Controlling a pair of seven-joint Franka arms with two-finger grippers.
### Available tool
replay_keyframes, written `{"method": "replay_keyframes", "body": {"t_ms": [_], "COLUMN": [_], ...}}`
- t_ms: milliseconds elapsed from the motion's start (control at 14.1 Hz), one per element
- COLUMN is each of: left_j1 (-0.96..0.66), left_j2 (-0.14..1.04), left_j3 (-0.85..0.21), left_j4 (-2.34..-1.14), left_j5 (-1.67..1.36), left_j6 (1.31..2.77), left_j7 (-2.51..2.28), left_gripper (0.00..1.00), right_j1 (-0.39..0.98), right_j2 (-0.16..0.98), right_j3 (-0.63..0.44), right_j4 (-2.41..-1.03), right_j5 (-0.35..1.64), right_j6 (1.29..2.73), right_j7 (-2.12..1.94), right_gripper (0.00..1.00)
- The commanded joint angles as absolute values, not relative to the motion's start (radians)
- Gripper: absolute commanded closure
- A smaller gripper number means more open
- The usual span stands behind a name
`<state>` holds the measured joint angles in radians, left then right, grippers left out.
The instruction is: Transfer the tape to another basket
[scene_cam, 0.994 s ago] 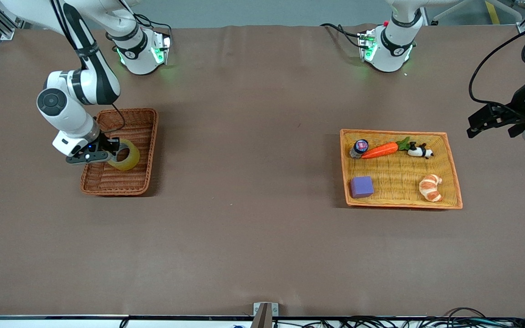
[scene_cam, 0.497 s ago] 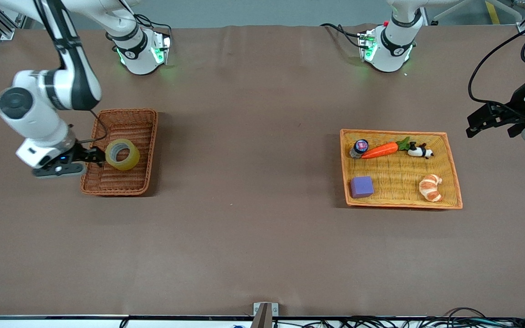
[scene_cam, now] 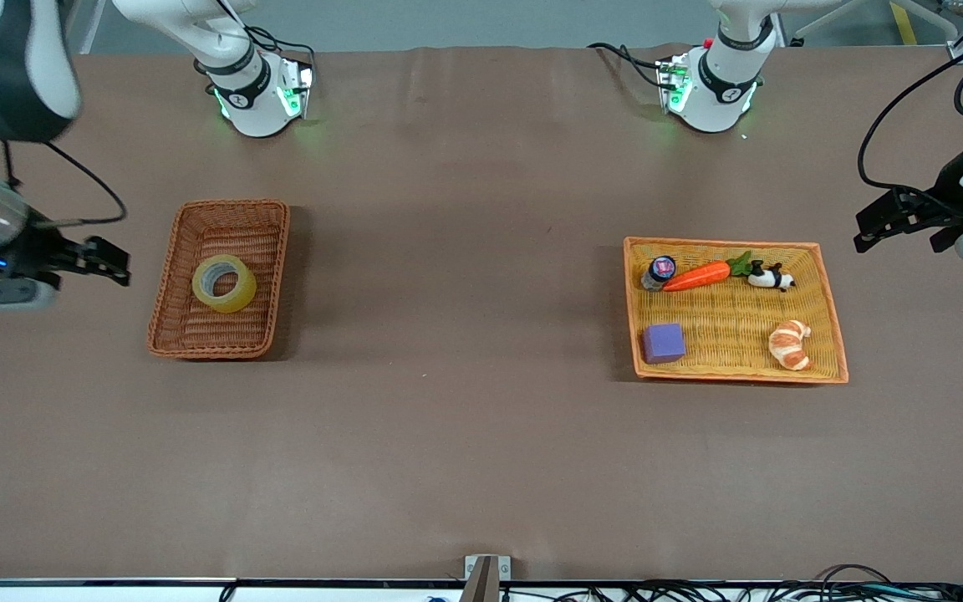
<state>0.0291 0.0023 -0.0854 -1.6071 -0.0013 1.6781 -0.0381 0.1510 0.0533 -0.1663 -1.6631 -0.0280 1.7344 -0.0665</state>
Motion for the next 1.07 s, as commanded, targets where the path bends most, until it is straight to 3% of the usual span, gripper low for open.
{"method": "replay_keyframes", "body": {"t_ms": [0, 284, 994], "left_j1": [0.031, 0.028, 0.029], "left_j2": [-0.006, -0.006, -0.006], "left_j3": [-0.091, -0.091, -0.091], "left_j4": [-1.605, -1.603, -1.605], "left_j5": [0.008, 0.008, 0.008], "left_j6": [1.677, 1.661, 1.660], "left_j7": [-0.028, -0.028, -0.028], "left_gripper": [0.00, 0.00, 0.00], "right_j1": [0.103, 0.101, 0.097], "right_j2": [0.043, -0.044, -0.032], "right_j3": [-0.150, -0.152, -0.169], "right_j4": [-1.554, -1.554, -1.488], "right_j5": [-0.003, -0.020, -0.012], "right_j6": [1.605, 1.539, 1.532], "right_j7": [-0.080, -0.081, -0.067], "right_gripper": [0.00, 0.00, 0.00]}}
